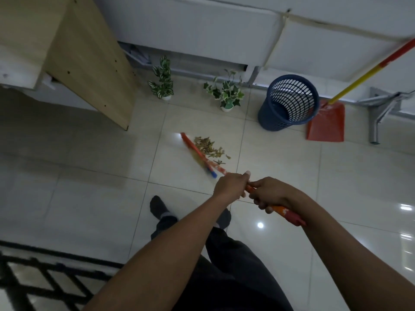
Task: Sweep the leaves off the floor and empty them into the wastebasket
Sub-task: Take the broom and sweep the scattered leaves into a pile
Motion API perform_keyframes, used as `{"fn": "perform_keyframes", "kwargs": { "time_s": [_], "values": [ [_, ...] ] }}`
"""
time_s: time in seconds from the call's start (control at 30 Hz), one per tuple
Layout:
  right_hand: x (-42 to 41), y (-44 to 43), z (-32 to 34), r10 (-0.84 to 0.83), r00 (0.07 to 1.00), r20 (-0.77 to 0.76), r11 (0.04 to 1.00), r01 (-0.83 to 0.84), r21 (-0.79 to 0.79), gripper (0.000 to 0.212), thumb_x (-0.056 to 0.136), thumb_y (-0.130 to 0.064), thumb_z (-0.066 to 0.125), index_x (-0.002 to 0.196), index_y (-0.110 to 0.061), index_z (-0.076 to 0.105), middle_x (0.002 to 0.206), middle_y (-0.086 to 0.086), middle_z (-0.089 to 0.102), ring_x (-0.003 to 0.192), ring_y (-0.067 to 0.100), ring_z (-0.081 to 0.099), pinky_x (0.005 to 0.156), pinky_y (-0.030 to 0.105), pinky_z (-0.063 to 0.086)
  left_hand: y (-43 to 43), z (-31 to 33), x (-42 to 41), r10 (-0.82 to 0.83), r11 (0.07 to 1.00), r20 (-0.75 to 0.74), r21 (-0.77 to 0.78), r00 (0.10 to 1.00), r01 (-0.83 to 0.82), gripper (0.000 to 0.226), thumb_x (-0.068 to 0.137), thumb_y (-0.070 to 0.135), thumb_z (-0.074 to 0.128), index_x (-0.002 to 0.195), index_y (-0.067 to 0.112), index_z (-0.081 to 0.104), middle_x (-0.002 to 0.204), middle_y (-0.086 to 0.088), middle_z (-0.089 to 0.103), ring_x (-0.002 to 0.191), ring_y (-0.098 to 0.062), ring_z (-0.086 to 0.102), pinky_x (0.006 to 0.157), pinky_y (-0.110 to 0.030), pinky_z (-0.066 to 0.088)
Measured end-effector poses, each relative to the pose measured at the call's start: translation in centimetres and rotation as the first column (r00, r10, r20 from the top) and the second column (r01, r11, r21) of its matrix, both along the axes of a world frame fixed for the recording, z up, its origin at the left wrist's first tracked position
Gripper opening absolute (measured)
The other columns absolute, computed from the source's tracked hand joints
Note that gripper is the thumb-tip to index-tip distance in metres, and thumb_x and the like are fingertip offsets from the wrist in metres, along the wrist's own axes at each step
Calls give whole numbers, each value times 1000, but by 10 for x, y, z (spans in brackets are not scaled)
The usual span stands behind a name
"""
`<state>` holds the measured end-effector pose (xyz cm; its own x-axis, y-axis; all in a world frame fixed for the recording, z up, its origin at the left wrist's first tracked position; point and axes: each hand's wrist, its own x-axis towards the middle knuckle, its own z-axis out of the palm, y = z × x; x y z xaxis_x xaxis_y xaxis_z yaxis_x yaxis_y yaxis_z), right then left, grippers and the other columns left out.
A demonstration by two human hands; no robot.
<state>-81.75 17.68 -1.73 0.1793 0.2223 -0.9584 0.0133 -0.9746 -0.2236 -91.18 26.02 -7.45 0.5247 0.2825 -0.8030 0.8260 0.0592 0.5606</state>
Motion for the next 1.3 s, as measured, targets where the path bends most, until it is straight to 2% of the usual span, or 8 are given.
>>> {"fn": "perform_keyframes", "kwargs": {
  "time_s": [0.27,0.53,0.67,0.83,0.9,1.0,1.17,1.3],
  "values": [
    [0,11,28,-223,967,-121,964,238,123,29,88,-1,52,114,-10,63,66,9,52,39,11,44,36,19,36,16,26,7,-40,926,18,376,999,30,57,94,56,38,73,15,72,67,-2,71,70,-20,68,70,-35,55],
    [-6,30,42,-51,966,253,985,8,170,37,87,-11,51,123,-14,57,78,7,64,58,24,68,45,31,57,36,37,16,13,973,210,224,978,-61,37,96,42,50,88,14,73,82,-2,72,79,-21,68,79,-42,57],
    [-12,42,36,52,914,402,993,-88,72,35,88,-15,50,122,-8,57,80,2,58,61,22,66,49,28,57,50,30,18,-121,992,207,57,971,112,42,97,50,45,109,19,71,102,-4,74,95,-26,69,92,-43,54],
    [-36,57,9,-44,907,419,996,70,-48,24,88,-12,50,109,-3,60,92,13,66,52,20,58,47,25,49,72,22,5,-327,928,198,-119,924,353,49,101,49,39,143,26,50,141,-3,57,112,-24,63,101,-37,47],
    [-52,64,-5,-124,911,394,978,178,-104,16,89,-11,50,99,-2,58,95,16,68,58,22,59,49,26,47,83,19,-7,-379,897,188,-167,906,410,49,102,46,38,147,27,45,139,-4,58,101,-24,66,89,-33,48],
    [-81,77,-26,-371,852,370,899,430,-87,14,90,-15,48,95,-5,56,92,14,65,64,24,59,50,27,46,106,8,-23,-450,862,187,-165,873,480,46,104,38,37,145,23,47,134,-8,61,113,-29,62,100,-39,48],
    [-112,107,-32,-627,729,275,755,655,-16,14,92,-20,48,80,-18,54,71,1,56,51,12,49,38,22,43,142,1,-36,-444,860,126,-217,887,462,46,100,40,39,144,30,45,130,-6,60,92,-22,64,57,-18,45],
    [-120,127,-21,-801,587,119,593,805,20,25,93,-14,47,69,-14,53,57,3,49,44,14,43,36,24,38,153,-4,-46,-513,835,102,-171,853,523,40,100,43,39,133,29,56,134,-6,59,106,-27,63,88,-35,51]
  ]
}}
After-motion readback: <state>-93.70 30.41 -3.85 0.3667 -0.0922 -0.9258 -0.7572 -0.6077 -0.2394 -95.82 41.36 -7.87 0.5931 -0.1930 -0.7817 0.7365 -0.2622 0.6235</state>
